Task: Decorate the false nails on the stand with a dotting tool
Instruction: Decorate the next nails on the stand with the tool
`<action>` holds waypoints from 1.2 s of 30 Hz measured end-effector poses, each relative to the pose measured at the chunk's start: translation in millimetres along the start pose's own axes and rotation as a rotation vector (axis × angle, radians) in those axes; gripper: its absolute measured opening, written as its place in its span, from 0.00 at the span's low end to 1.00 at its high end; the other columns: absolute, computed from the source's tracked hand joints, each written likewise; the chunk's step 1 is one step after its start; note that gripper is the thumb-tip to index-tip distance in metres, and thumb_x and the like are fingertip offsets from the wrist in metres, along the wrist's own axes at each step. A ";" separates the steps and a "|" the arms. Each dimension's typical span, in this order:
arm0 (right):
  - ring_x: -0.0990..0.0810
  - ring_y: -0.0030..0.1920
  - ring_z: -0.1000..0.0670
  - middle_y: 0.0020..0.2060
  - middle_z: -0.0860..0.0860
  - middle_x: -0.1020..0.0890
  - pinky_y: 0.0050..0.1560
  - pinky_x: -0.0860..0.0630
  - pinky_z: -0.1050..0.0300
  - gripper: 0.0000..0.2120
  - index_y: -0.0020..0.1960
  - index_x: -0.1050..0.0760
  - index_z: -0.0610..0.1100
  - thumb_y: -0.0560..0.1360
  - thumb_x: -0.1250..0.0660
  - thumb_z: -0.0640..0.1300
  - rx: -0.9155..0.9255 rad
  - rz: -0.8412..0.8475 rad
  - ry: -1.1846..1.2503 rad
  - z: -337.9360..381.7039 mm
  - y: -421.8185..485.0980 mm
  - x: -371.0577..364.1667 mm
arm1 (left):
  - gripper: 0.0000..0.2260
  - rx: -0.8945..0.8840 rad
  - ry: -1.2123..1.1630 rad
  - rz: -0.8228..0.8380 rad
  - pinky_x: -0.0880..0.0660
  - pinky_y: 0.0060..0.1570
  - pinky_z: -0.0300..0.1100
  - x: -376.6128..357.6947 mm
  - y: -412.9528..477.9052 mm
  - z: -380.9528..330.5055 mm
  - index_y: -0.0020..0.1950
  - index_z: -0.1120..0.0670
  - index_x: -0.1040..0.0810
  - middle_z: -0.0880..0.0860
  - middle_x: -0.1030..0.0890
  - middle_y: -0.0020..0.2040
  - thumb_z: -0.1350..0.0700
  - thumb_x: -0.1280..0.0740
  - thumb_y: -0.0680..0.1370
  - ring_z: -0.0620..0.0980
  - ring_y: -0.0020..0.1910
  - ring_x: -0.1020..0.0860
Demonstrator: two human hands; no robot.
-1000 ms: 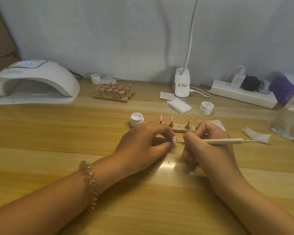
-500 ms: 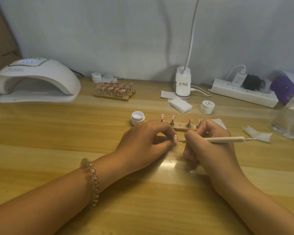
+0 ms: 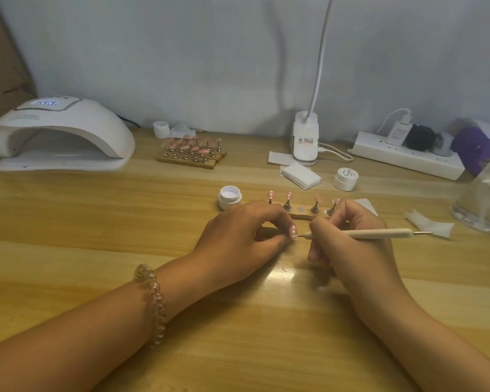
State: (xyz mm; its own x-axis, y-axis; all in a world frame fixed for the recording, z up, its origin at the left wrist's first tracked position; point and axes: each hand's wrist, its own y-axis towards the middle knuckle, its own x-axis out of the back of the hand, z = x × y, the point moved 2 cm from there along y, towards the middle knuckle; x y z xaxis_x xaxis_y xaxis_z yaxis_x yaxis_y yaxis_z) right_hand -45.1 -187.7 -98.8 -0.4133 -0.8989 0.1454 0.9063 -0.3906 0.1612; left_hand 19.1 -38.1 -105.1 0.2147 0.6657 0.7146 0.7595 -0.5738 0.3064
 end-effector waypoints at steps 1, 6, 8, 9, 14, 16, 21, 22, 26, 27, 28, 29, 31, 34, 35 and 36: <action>0.27 0.22 0.53 0.22 0.44 0.22 0.30 0.33 0.58 0.07 0.30 0.32 0.48 0.62 0.34 0.44 -0.002 0.005 -0.004 -0.1 0.1 -0.6 | 0.04 0.002 -0.003 -0.001 0.35 0.37 0.39 0.0 0.1 0.0 0.45 0.42 0.20 0.37 0.21 0.44 0.51 0.29 0.75 0.37 0.35 0.28; 0.27 0.23 0.53 0.22 0.43 0.21 0.30 0.33 0.58 0.06 0.30 0.32 0.47 0.62 0.34 0.45 0.010 0.017 -0.016 -2.1 0.8 -0.9 | 0.05 0.005 0.002 -0.004 0.35 0.36 0.39 0.0 -0.8 0.4 0.44 0.40 0.21 0.35 0.22 0.42 0.52 0.28 0.75 0.37 0.35 0.28; 0.26 0.23 0.52 0.22 0.43 0.21 0.31 0.32 0.57 0.06 0.30 0.32 0.47 0.62 0.34 0.44 0.015 0.021 -0.017 -3.2 1.1 -0.7 | 0.06 0.006 0.003 -0.003 0.36 0.36 0.39 -0.2 -0.7 0.6 0.44 0.40 0.21 0.35 0.22 0.42 0.52 0.28 0.75 0.38 0.34 0.28; 0.26 0.23 0.52 0.22 0.43 0.21 0.31 0.32 0.56 0.06 0.31 0.32 0.47 0.62 0.34 0.44 0.018 0.022 -0.015 -3.5 1.2 -0.5 | 0.06 0.005 0.002 -0.004 0.36 0.36 0.39 -0.2 -0.4 0.8 0.44 0.40 0.21 0.35 0.22 0.42 0.52 0.28 0.75 0.38 0.34 0.28; 0.25 0.23 0.51 0.22 0.43 0.21 0.31 0.30 0.55 0.06 0.30 0.31 0.47 0.62 0.34 0.43 0.026 0.019 0.001 -4.6 1.6 0.0 | 0.04 -0.003 -0.001 0.001 0.34 0.37 0.40 -0.3 0.0 1.4 0.45 0.41 0.20 0.37 0.20 0.45 0.51 0.28 0.75 0.38 0.34 0.28; 0.25 0.23 0.52 0.22 0.43 0.22 0.30 0.30 0.56 0.06 0.31 0.31 0.47 0.62 0.34 0.43 0.029 0.017 -0.001 -4.6 1.6 -0.3 | 0.04 -0.003 -0.007 0.000 0.34 0.37 0.40 -0.3 -0.1 1.5 0.44 0.41 0.21 0.38 0.20 0.45 0.51 0.28 0.75 0.39 0.34 0.28; 0.26 0.23 0.51 0.22 0.43 0.22 0.30 0.31 0.57 0.06 0.30 0.32 0.47 0.63 0.34 0.44 0.024 0.018 0.004 -3.4 0.8 -0.7 | 0.04 0.001 -0.005 -0.003 0.35 0.36 0.40 -0.2 -0.2 0.5 0.44 0.41 0.20 0.38 0.21 0.44 0.51 0.28 0.75 0.39 0.33 0.28; 0.26 0.23 0.51 0.22 0.43 0.22 0.29 0.31 0.57 0.07 0.30 0.32 0.47 0.63 0.34 0.43 0.026 0.018 0.007 -2.9 0.8 -0.4 | 0.04 0.003 -0.004 -0.003 0.35 0.36 0.40 -0.1 -0.4 0.4 0.44 0.41 0.20 0.38 0.21 0.44 0.51 0.29 0.75 0.39 0.33 0.28; 0.27 0.23 0.52 0.22 0.44 0.22 0.28 0.31 0.57 0.13 0.30 0.32 0.47 0.69 0.32 0.39 0.039 -0.014 0.013 -3.1 1.9 1.6 | 0.03 0.008 -0.005 0.003 0.34 0.37 0.40 0.1 -0.9 0.2 0.45 0.42 0.20 0.39 0.20 0.46 0.50 0.29 0.75 0.38 0.33 0.28; 0.28 0.23 0.52 0.22 0.44 0.22 0.29 0.32 0.57 0.13 0.30 0.32 0.47 0.69 0.33 0.37 0.040 -0.016 0.010 -3.4 2.1 1.6 | 0.02 0.008 -0.007 0.004 0.34 0.37 0.40 0.1 -0.8 0.0 0.45 0.42 0.20 0.39 0.20 0.46 0.50 0.29 0.75 0.38 0.33 0.28; 0.28 0.23 0.52 0.22 0.44 0.22 0.29 0.32 0.57 0.14 0.30 0.33 0.47 0.70 0.33 0.37 0.039 -0.015 0.004 -3.5 2.1 1.4 | 0.03 0.009 -0.010 0.003 0.34 0.37 0.41 0.0 -0.8 -0.1 0.45 0.42 0.20 0.40 0.20 0.46 0.50 0.29 0.75 0.38 0.33 0.28; 0.28 0.23 0.52 0.22 0.44 0.22 0.30 0.32 0.57 0.14 0.30 0.33 0.47 0.69 0.33 0.37 0.037 -0.010 -0.001 -3.5 1.9 0.9 | 0.03 0.009 -0.015 0.001 0.34 0.37 0.41 0.0 -0.7 -0.3 0.45 0.42 0.20 0.40 0.19 0.46 0.51 0.29 0.75 0.38 0.33 0.28; 0.27 0.23 0.52 0.22 0.44 0.22 0.31 0.31 0.56 0.10 0.30 0.32 0.47 0.66 0.33 0.41 0.028 0.002 -0.003 -2.5 0.7 0.0 | 0.04 0.009 -0.020 0.000 0.34 0.37 0.41 0.0 -0.6 -0.7 0.44 0.41 0.20 0.40 0.19 0.46 0.51 0.28 0.75 0.38 0.33 0.28; 0.25 0.24 0.52 0.22 0.44 0.22 0.31 0.30 0.56 0.06 0.31 0.32 0.46 0.62 0.34 0.44 0.016 0.012 -0.007 -1.7 -0.3 -0.6 | 0.05 0.010 -0.016 0.000 0.34 0.37 0.40 0.1 -0.7 -0.9 0.44 0.41 0.21 0.40 0.19 0.46 0.52 0.28 0.75 0.38 0.33 0.28; 0.25 0.24 0.52 0.22 0.44 0.22 0.30 0.30 0.57 0.06 0.31 0.32 0.45 0.62 0.34 0.44 0.015 0.012 -0.009 -1.9 -0.4 -0.3 | 0.05 0.010 -0.017 0.000 0.34 0.37 0.41 0.2 -0.6 -0.9 0.44 0.41 0.21 0.40 0.19 0.46 0.52 0.28 0.75 0.38 0.33 0.28; 0.25 0.24 0.52 0.22 0.44 0.22 0.30 0.30 0.57 0.06 0.31 0.32 0.45 0.63 0.34 0.43 0.014 0.013 -0.008 -1.8 -0.3 -0.4 | 0.05 0.010 -0.017 0.000 0.34 0.37 0.41 0.1 -0.5 -0.8 0.44 0.41 0.21 0.40 0.19 0.46 0.52 0.28 0.75 0.39 0.33 0.28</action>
State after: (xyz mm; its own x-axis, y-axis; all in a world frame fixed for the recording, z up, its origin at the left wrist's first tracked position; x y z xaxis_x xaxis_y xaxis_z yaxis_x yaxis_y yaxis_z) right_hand -45.0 -187.6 -100.7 -0.4022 -0.9022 0.1557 0.9103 -0.3760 0.1730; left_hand 18.2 -38.1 -104.7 0.2253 0.6737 0.7038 0.7656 -0.5692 0.2998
